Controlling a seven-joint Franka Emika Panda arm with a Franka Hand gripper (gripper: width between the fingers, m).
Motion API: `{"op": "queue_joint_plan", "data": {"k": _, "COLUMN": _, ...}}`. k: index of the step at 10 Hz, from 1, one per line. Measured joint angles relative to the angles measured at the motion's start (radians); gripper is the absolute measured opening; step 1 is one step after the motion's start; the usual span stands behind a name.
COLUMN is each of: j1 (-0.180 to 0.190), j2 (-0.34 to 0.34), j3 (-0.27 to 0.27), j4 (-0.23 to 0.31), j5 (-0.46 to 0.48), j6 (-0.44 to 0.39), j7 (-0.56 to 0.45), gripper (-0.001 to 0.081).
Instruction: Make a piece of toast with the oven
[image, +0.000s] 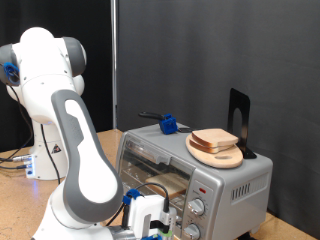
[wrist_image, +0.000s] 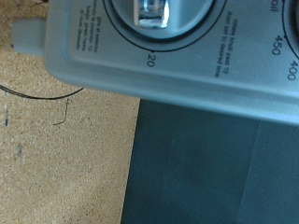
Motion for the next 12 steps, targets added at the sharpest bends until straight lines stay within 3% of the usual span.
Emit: {"op": "queue_joint_plan", "data": {"k": 12, "j1": 0.013, "j2": -0.006, "j3": 0.052, "j4": -0.050, "j5": 0.055, "j6": 0.030, "j7": -0.049, "gripper": 0.0682}}
